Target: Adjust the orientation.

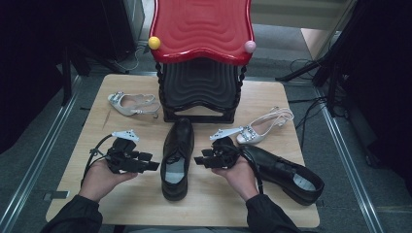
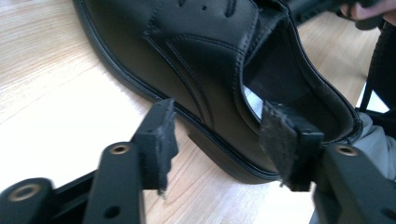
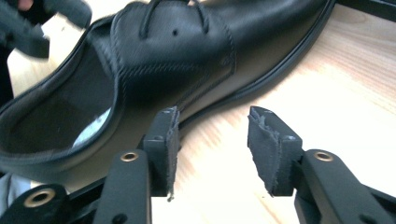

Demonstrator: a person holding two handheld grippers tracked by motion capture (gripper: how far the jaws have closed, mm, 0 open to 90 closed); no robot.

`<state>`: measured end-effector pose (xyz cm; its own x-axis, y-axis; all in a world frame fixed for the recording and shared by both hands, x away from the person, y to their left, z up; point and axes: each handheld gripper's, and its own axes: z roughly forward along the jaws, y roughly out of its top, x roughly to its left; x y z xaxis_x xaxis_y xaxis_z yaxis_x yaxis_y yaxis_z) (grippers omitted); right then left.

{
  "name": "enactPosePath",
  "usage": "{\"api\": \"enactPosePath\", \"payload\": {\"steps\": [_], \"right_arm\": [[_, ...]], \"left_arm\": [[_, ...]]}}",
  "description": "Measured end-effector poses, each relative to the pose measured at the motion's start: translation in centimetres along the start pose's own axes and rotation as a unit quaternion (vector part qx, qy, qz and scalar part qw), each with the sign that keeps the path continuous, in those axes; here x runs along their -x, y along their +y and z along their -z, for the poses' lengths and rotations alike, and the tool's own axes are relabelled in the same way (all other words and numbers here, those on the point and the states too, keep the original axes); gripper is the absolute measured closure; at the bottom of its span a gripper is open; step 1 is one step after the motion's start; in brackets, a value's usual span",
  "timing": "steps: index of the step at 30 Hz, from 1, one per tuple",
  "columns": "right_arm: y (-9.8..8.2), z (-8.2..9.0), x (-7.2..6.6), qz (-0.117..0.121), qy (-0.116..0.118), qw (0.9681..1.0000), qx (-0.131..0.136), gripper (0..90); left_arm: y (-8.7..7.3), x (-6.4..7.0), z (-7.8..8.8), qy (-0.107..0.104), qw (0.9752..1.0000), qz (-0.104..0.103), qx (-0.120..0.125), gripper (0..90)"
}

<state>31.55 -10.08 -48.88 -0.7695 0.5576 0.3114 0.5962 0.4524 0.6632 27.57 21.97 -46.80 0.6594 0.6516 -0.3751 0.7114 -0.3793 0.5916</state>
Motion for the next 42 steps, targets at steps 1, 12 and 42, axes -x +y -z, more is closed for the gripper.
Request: {"api": "enactPosePath", "payload": {"steps": [1,12,42], "right_arm": [[-0.2,0.2,-0.1,0.003,-0.001,1.0,-0.002,51.3],[-1.3,2.9,-0.1,0.011,-0.004,0.9999,0.013,47.9],[-4.9,10.6,1.5,-0.027,-0.077,0.9957,0.045,44.9]], "left_arm": [[0.0,-0.1,-0.1,0.001,1.0,0.001,-0.003,41.1],[1.2,-0.3,-0.7,-0.006,0.9998,-0.019,-0.006,35.9],[3.1,-0.2,-2.0,-0.024,0.9986,-0.044,-0.017,34.7]]}}
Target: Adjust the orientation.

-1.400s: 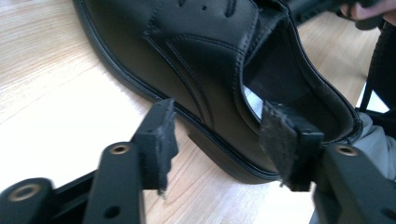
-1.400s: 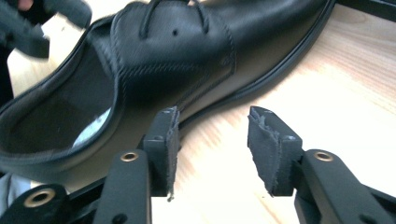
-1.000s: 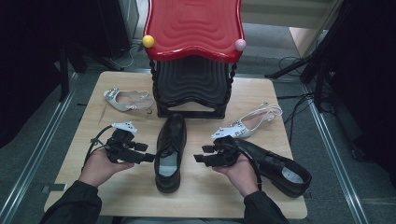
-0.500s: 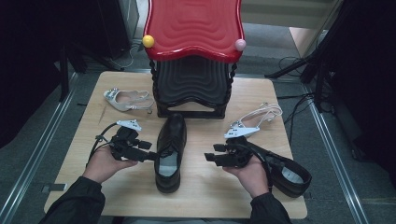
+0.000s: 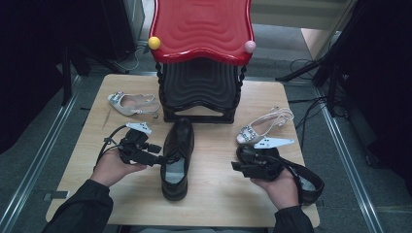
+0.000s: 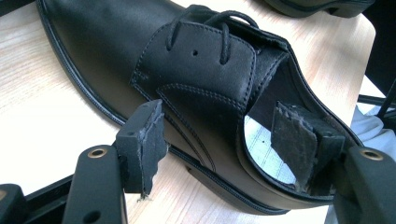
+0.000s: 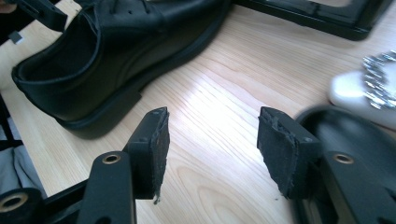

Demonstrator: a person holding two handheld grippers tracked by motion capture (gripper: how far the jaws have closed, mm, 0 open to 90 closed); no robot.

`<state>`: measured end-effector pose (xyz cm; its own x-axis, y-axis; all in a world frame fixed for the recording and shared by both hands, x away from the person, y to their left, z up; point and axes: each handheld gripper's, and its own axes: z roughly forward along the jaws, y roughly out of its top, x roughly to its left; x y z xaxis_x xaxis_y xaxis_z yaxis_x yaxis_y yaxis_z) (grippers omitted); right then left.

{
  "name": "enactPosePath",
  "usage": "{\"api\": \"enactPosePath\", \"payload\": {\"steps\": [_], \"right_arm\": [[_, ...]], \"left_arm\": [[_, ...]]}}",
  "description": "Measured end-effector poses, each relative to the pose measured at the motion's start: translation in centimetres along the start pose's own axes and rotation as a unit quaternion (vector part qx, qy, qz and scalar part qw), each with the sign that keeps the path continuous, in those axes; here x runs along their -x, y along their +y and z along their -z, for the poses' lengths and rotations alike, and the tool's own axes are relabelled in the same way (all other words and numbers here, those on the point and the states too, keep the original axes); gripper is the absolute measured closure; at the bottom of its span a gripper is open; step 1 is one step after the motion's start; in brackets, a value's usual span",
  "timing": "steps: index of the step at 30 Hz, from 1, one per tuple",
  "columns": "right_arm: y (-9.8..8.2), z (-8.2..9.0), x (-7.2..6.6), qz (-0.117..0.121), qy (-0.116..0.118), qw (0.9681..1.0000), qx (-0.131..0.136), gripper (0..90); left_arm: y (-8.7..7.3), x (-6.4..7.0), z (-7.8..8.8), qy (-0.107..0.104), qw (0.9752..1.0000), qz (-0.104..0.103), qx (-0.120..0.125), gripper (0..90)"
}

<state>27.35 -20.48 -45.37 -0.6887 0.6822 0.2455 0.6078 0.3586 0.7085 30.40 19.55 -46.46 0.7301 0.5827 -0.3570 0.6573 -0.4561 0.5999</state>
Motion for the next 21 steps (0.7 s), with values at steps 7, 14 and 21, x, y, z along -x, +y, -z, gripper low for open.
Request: {"api": "enactPosePath", "payload": {"steps": [7,14,21], "right_arm": [[-1.3,2.0,0.7,-0.009,-0.022,0.9997,0.003,44.9],[-2.4,3.7,1.6,-0.023,-0.042,0.9988,0.009,45.8],[-3.5,5.8,2.4,-0.035,-0.067,0.9971,0.01,47.3]], "left_arm": [[0.3,-0.2,-0.1,-0.003,1.0,0.002,0.004,34.7],[0.6,-0.1,-0.3,-0.002,1.0,0.0,0.002,34.7],[0.7,-0.2,-0.5,-0.005,1.0,-0.001,-0.003,34.7]]}}
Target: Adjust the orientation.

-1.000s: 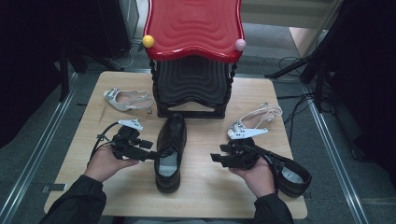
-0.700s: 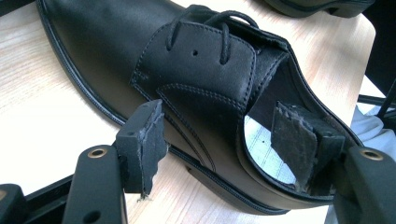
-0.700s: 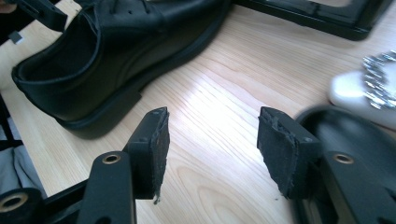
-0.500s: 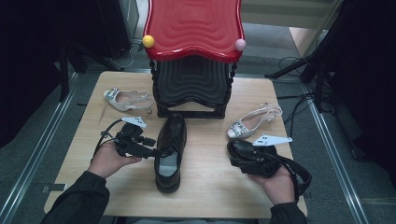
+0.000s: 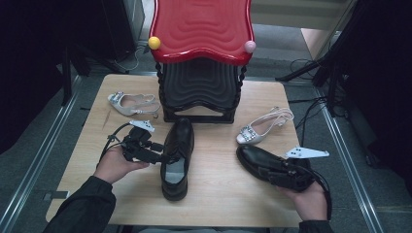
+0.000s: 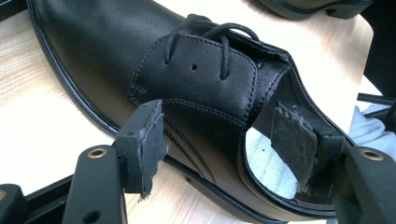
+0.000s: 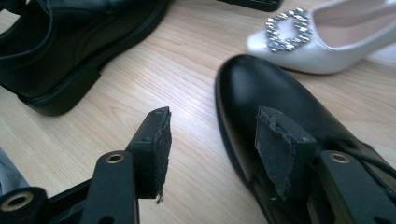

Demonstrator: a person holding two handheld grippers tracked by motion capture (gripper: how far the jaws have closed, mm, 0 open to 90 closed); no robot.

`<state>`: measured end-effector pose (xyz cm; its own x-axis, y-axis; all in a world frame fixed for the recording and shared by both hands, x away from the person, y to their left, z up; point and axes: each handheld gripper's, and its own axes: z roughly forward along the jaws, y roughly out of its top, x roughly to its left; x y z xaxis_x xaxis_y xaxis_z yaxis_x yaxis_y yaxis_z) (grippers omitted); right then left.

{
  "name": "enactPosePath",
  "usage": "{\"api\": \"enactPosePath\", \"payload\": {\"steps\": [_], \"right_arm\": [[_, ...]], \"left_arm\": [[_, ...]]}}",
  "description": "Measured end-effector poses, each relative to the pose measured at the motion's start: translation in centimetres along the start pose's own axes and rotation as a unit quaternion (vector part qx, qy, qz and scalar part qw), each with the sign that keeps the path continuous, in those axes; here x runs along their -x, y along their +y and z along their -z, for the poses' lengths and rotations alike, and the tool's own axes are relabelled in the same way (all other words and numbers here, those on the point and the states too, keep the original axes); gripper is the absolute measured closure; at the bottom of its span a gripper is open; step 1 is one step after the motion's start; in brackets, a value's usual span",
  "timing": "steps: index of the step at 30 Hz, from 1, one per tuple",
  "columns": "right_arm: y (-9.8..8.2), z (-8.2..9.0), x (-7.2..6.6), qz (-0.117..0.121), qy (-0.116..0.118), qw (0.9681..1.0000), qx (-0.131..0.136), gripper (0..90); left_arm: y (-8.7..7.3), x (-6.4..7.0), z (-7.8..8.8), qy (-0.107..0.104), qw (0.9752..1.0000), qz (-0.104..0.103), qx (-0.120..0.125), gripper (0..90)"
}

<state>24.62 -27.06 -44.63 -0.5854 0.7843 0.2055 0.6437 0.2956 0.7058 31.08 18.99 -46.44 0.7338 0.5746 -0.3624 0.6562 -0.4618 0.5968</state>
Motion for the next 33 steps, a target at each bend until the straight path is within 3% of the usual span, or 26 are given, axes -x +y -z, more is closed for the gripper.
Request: {"api": "enactPosePath", "payload": {"steps": [11,16,18,22,26,33], "right_arm": [[-1.4,2.7,1.7,-0.014,-0.026,0.9995,-0.007,49.7],[-1.9,4.0,2.4,-0.025,-0.025,0.9994,0.004,51.3],[-2.1,4.6,2.7,-0.028,-0.034,0.999,0.008,50.9],[-2.7,5.3,3.2,-0.029,-0.068,0.9971,-0.016,51.2],[-3.4,5.4,3.6,-0.035,-0.07,0.9966,-0.027,51.3],[-3.9,4.1,4.0,-0.047,-0.038,0.9979,-0.025,52.9]], "left_arm": [[0.0,0.1,-0.1,0.003,1.0,-0.003,-0.005,34.5],[0.0,0.0,-0.1,0.004,1.0,0.0,-0.004,34.5],[0.0,0.0,-0.1,0.005,1.0,0.0,-0.003,34.4],[0.0,0.0,-0.1,0.002,1.0,0.001,-0.004,34.5],[0.0,0.1,-0.2,0.005,1.0,-0.001,-0.004,34.5],[0.0,0.1,-0.2,0.005,1.0,-0.001,-0.004,34.5]]}}
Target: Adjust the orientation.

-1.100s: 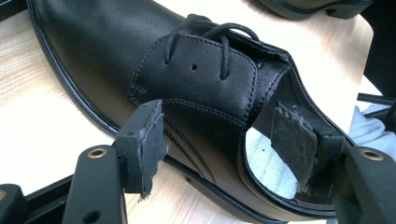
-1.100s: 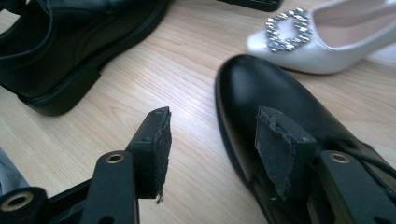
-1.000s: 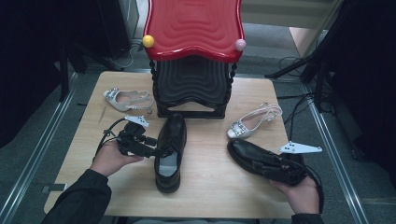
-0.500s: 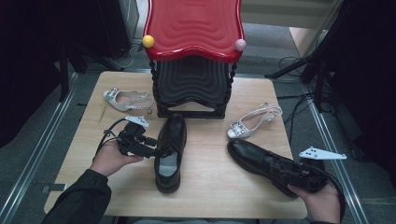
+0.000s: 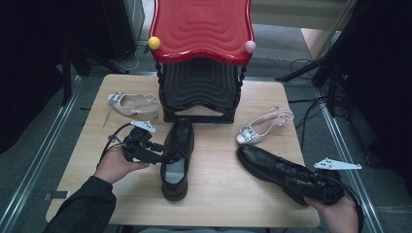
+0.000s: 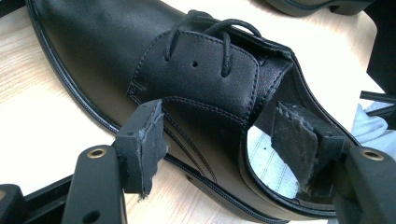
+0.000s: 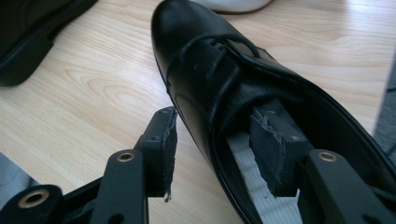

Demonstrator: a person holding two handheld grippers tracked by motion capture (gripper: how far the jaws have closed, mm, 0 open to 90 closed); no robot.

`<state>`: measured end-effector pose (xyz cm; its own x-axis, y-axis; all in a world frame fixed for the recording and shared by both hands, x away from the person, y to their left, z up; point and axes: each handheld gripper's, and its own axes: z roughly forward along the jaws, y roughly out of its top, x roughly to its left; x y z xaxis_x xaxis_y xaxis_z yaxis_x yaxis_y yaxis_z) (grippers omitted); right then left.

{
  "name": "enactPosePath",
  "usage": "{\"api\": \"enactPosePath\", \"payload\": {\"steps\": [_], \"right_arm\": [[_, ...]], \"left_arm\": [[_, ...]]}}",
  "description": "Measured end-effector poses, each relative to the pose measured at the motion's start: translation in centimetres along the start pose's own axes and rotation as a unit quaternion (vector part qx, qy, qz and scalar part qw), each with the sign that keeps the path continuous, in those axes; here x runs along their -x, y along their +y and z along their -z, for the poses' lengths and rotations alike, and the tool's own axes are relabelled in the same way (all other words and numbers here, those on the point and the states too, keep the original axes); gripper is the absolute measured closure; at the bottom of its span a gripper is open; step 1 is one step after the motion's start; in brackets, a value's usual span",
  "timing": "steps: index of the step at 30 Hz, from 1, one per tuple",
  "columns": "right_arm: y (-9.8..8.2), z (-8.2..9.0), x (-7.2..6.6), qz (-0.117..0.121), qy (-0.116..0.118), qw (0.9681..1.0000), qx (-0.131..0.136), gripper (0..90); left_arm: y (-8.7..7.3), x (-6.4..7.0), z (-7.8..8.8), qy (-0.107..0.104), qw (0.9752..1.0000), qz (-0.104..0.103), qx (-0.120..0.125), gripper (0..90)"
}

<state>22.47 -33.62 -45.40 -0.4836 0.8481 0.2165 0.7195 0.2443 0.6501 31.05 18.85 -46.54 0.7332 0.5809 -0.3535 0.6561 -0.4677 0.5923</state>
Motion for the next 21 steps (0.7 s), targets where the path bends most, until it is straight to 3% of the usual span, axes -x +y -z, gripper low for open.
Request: {"api": "enactPosePath", "payload": {"steps": [2,9,14,19,21], "right_arm": [[0.2,-0.6,-0.1,0.002,0.011,0.9999,0.004,53.2],[0.7,-3.1,0.0,0.018,0.017,0.9997,-0.01,55.3],[1.0,-4.1,0.0,0.02,0.031,0.9992,-0.014,62.3],[1.0,-3.8,0.6,-0.01,0.061,0.998,-0.008,73.7],[1.1,-3.7,0.5,-0.014,0.062,0.9979,-0.008,75.4]], "left_arm": [[0.0,0.0,0.0,0.0,1.0,0.001,0.0,34.5],[-0.1,0.0,0.1,0.001,1.0,0.003,0.002,34.5],[-0.2,0.0,0.2,0.002,1.0,0.002,0.002,34.5],[-0.3,0.0,0.3,0.003,1.0,0.003,0.004,34.5],[-0.3,0.0,0.3,0.002,1.0,0.003,0.004,34.5]]}}
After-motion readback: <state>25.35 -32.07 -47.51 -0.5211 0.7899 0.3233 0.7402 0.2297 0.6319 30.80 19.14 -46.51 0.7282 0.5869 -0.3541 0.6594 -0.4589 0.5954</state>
